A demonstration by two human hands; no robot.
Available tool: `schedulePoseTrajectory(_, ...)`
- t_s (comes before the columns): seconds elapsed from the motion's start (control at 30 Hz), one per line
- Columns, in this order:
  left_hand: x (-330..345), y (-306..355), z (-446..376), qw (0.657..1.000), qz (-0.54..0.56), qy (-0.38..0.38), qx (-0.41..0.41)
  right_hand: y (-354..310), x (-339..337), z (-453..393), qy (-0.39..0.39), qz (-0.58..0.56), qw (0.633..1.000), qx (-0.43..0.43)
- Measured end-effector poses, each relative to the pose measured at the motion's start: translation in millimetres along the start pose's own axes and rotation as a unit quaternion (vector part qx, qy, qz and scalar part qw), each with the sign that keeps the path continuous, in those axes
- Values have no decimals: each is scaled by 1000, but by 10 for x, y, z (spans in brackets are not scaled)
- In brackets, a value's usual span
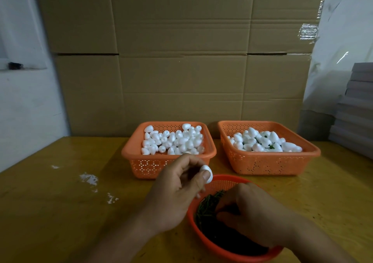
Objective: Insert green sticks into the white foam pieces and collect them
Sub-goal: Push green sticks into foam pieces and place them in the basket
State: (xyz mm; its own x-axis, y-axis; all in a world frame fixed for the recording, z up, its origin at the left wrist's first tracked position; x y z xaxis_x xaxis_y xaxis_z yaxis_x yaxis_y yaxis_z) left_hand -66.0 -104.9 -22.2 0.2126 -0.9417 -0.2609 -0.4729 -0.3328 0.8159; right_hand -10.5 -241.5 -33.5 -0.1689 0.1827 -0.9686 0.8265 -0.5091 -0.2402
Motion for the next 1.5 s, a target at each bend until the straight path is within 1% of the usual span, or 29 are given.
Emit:
schedulePoseTrajectory(0.13, 22, 7, 8, 1000, 15, -6, -16, 0, 3, 10, -1, 0, 1000, 3)
schedulePoseTrajectory(0.2, 33, -3, 16, 999, 38, -9, -36, -22, 12, 20, -16, 3, 1000, 2)
schedulePoseTrajectory(0.33, 70, -64, 42, 983, 156, -7, -100, -104, 97, 19, -63, -3, 998, -13)
schedulePoseTrajectory(0.47, 100, -67, 40, 951, 272, -29, -147, -126, 140, -1, -52, 31, 998, -13)
schedulePoseTrajectory(0.53, 96, -50, 35, 945, 289, -35, -150, -115, 147, -10, -50, 45, 998, -4)
schedulePoseTrajectory(0.7, 76, -83, 44, 946, 283, -9, -156, -77, 149, -12, -48, 42, 998, 19)
schedulePoseTrajectory(0.8, 58, -88, 35, 948, 282, 3, -147, -51, 108, -10, -17, 22, 999, 30)
schedulePoseTrajectory(0.93, 22, -103, 31, 955, 259, 15, -146, 7, -4, -2, 57, -1, 997, 53)
schedulePoseTrajectory(1.07, 3, -130, 36, 951, 265, 30, -159, 32, -99, 13, 124, -64, 989, 47)
schedulePoseTrajectory(1.13, -1, -137, 39, 950, 265, 37, -162, 55, -157, 39, 169, -124, 977, 39)
schedulePoseTrajectory(1.2, -3, -141, 38, 948, 267, 41, -165, 64, -232, 66, 216, -193, 957, 27)
schedulePoseTrajectory(1.3, -15, -153, 39, 944, 272, 49, -178, 83, -334, 114, 279, -313, 908, 14)
schedulePoseTrajectory(1.37, -26, -168, 37, 943, 273, 55, -183, 77, -383, 140, 305, -358, 882, 5)
schedulePoseTrajectory(1.43, -32, -185, 33, 942, 273, 58, -185, 50, -405, 152, 311, -366, 877, -8)
schedulePoseTrajectory(1.5, -34, -200, 29, 942, 274, 60, -185, 12, -406, 149, 306, -357, 882, -21)
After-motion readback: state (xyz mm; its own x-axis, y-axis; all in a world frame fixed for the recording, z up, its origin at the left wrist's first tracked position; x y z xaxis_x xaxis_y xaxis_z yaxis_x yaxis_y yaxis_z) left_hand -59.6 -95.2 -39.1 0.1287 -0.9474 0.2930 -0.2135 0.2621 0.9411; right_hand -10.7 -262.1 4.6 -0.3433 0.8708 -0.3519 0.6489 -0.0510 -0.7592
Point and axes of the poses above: each hand's wrist, its own z-axis away from the middle knuckle, its own x-axis out of the palm, y = z × x, the point moved 7 cm from there along -z, towards the middle knuckle, and after that the axes turned 2 degrees about -y, right-handed, at the moved point
